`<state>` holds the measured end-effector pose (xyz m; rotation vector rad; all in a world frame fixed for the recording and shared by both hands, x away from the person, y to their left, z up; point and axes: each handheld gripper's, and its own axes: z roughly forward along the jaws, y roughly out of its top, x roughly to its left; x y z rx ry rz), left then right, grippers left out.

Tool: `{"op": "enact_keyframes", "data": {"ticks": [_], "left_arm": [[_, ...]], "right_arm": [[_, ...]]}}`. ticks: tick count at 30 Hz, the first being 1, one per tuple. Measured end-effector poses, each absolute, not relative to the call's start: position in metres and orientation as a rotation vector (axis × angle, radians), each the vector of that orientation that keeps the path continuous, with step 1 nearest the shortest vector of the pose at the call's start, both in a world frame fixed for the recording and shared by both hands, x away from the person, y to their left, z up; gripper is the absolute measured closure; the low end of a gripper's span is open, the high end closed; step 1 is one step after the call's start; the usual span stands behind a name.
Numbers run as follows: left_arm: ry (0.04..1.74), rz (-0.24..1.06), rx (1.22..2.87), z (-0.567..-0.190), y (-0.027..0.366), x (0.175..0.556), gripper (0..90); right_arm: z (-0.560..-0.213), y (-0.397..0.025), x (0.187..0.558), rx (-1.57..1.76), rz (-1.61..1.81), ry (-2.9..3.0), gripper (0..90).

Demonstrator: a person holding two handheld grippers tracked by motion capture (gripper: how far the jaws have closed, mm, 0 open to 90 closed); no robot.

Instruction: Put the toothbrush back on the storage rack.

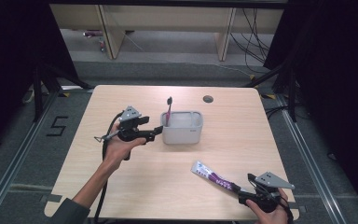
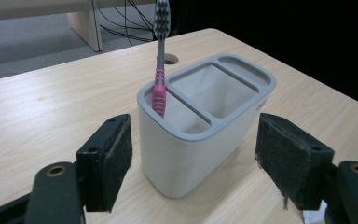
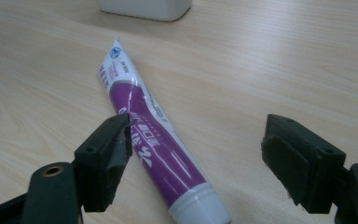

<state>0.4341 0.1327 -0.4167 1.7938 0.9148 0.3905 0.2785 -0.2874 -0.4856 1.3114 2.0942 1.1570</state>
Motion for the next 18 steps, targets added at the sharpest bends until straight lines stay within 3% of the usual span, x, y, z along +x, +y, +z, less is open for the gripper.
{"op": "enact_keyframes", "data": {"ticks": [18], "left_arm": [[0.907, 0.356, 1.807, -0.424, 0.142, 0.416, 23.8]], "right_arm": [[-0.486, -0.287, 0.278, 1.313, 1.156, 2.092, 24.9]]}}
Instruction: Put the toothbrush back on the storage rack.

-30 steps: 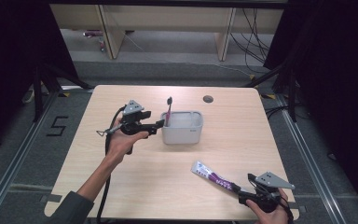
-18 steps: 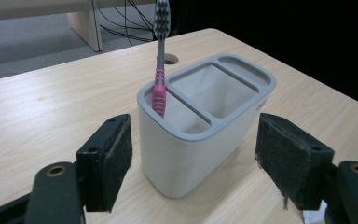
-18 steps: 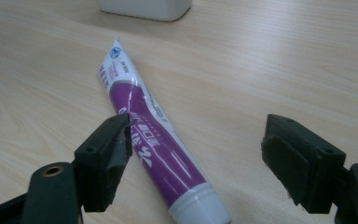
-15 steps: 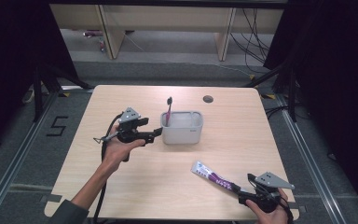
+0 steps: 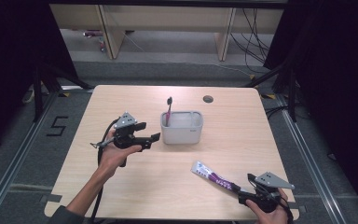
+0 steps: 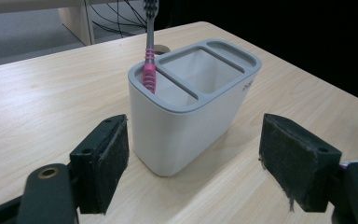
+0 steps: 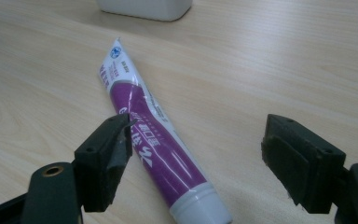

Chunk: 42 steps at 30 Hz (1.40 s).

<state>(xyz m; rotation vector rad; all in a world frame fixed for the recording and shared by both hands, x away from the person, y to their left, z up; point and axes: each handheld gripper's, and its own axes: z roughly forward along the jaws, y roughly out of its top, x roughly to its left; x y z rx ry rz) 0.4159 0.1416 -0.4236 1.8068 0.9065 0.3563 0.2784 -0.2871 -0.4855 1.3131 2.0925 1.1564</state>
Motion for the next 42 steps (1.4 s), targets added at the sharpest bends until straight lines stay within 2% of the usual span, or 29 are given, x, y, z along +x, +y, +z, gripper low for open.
{"op": "enact_keyframes", "data": {"ticks": [42], "left_arm": [[0.837, 0.346, 1.895, -0.451, 0.164, 0.365, 22.6]], "right_arm": [[-0.485, -0.285, 0.278, 1.319, 1.186, 2.107, 24.8]]}}
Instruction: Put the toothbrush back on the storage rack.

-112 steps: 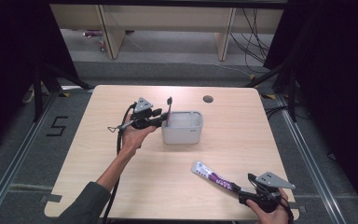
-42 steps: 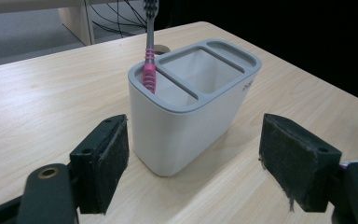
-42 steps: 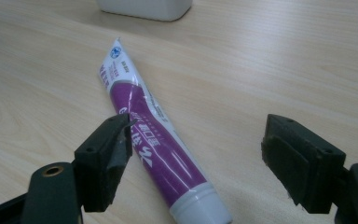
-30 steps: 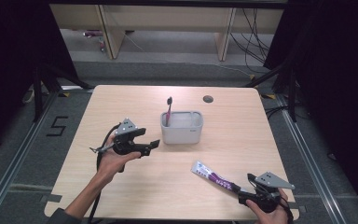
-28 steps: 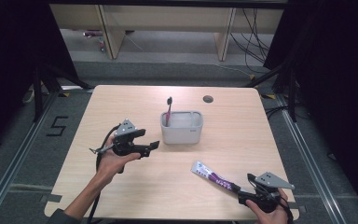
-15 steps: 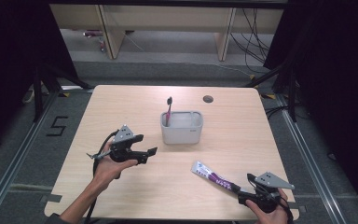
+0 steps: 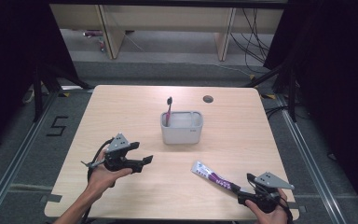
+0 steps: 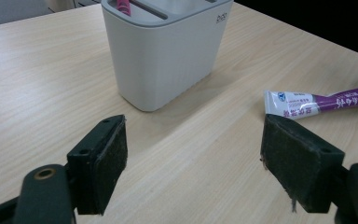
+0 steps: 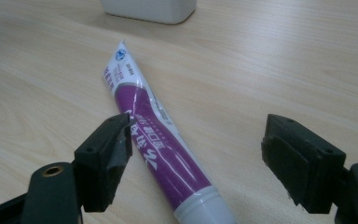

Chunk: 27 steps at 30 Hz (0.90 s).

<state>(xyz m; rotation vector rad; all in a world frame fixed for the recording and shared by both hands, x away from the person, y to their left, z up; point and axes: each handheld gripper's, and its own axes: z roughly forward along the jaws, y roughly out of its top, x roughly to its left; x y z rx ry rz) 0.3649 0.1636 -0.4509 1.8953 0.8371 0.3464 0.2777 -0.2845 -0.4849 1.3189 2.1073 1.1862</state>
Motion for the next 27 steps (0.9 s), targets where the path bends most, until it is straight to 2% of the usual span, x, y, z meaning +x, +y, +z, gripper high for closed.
{"op": "enact_keyframes", "data": {"ticks": [27], "left_arm": [[0.816, 0.314, 1.930, -0.462, 0.180, 0.333, 21.7]], "right_arm": [[-0.485, -0.284, 0.278, 1.304, 1.158, 2.110, 24.8]]}}
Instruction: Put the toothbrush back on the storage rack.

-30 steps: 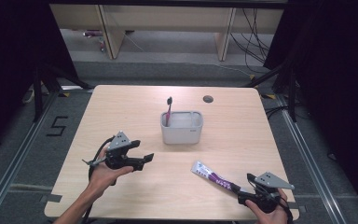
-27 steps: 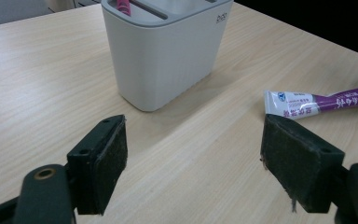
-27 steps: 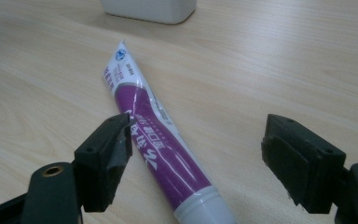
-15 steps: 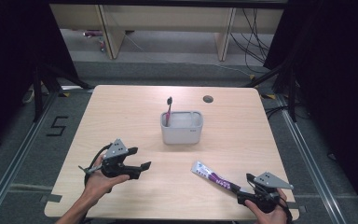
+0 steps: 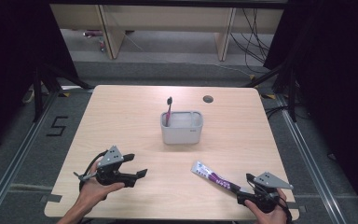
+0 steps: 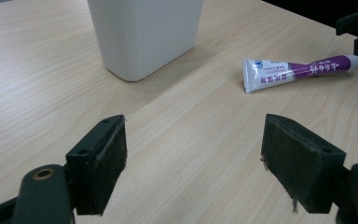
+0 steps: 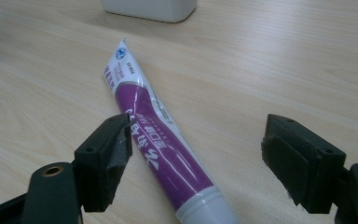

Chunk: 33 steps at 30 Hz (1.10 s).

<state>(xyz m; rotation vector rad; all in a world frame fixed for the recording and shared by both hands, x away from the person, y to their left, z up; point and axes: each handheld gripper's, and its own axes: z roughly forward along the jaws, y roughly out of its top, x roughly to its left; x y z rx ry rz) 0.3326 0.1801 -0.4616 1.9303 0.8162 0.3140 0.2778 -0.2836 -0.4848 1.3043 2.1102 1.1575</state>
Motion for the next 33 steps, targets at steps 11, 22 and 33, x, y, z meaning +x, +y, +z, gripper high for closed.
{"op": "enact_keyframes", "data": {"ticks": [11, 22, 33], "left_arm": [[0.818, 0.275, 1.917, -0.467, 0.193, 0.318, 18.7], [0.827, 0.278, 1.932, -0.474, 0.203, 0.309, 15.9], [0.850, 0.285, 1.930, -0.478, 0.211, 0.299, 16.1]], "right_arm": [[-0.486, -0.284, 0.279, 1.293, 1.156, 2.102, 24.8], [-0.486, -0.284, 0.279, 1.299, 1.151, 2.109, 24.8], [-0.485, -0.284, 0.278, 1.302, 1.152, 2.111, 24.8]]}}
